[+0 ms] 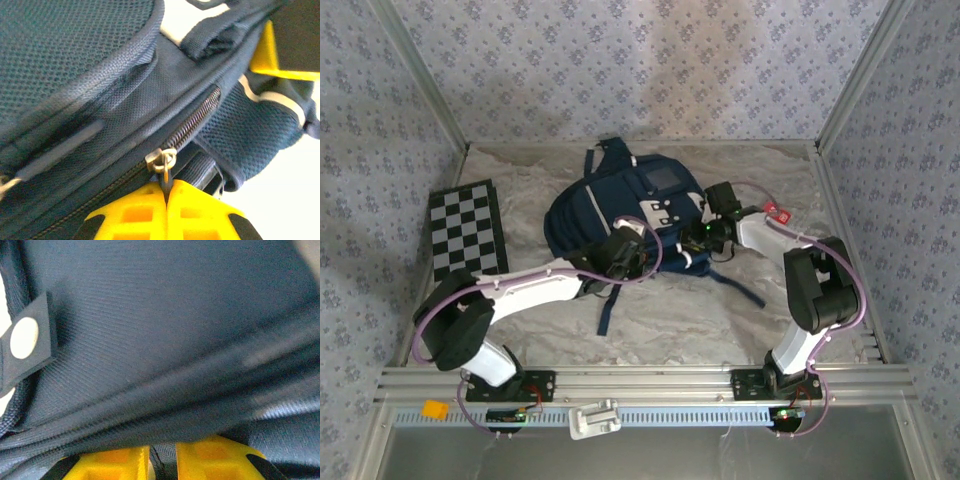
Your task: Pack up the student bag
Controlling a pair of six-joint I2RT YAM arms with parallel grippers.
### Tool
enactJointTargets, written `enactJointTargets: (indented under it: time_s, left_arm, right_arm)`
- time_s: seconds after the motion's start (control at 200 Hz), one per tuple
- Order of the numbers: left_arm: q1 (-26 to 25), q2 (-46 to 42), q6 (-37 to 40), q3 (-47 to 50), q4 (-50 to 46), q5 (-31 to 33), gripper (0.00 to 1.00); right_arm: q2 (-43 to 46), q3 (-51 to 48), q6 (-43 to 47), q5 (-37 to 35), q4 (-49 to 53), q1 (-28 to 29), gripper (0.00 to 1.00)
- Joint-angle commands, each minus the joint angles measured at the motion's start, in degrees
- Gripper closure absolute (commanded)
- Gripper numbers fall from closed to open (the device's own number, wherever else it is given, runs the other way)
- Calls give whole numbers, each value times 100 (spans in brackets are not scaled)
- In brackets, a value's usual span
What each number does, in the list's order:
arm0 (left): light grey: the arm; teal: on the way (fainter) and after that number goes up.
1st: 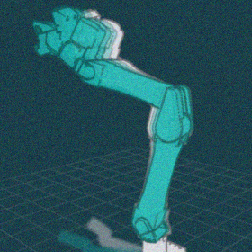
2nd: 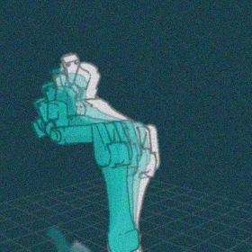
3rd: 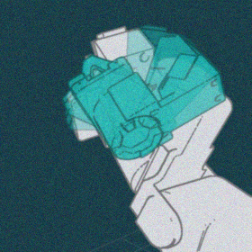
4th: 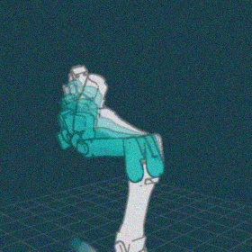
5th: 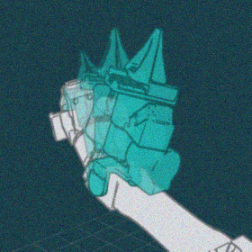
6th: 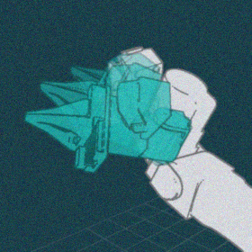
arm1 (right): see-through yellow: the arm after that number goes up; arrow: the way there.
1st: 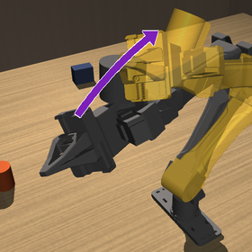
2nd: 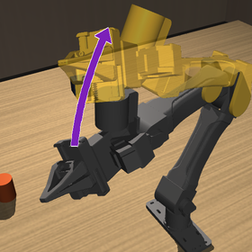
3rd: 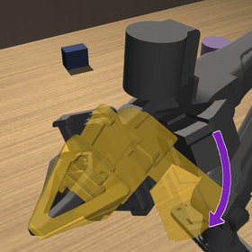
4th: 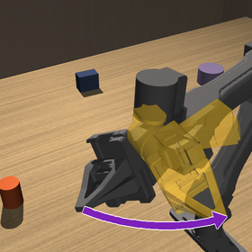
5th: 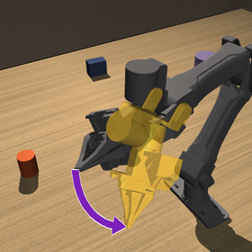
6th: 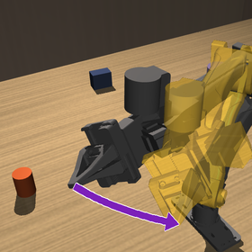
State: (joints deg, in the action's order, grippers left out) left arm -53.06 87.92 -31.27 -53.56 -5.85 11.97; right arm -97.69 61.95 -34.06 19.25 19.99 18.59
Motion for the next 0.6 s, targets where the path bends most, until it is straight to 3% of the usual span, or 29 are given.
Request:
enactJointTargets:
  time_s: [0.0, 0.17, 0.395, 0.6]
  left_arm:
    - [-56, 58, -193, -425, -176, 27, 100]
    - [32, -18, 209, -601, -657, 133, 100]
    - [93, -47, 195, -504, -580, 88, 100]
    - [102, -12, 209, -522, -568, 138, 100]
  right_arm:
    - [-32, 395, 262, -157, 194, -232, 77]
    - [510, 123, -148, 271, 279, -59, 66]
    - [1423, -557, -2002, 298, -296, 731, 46]
    - [1190, -635, -3277, -55, -1080, 1172, 43]
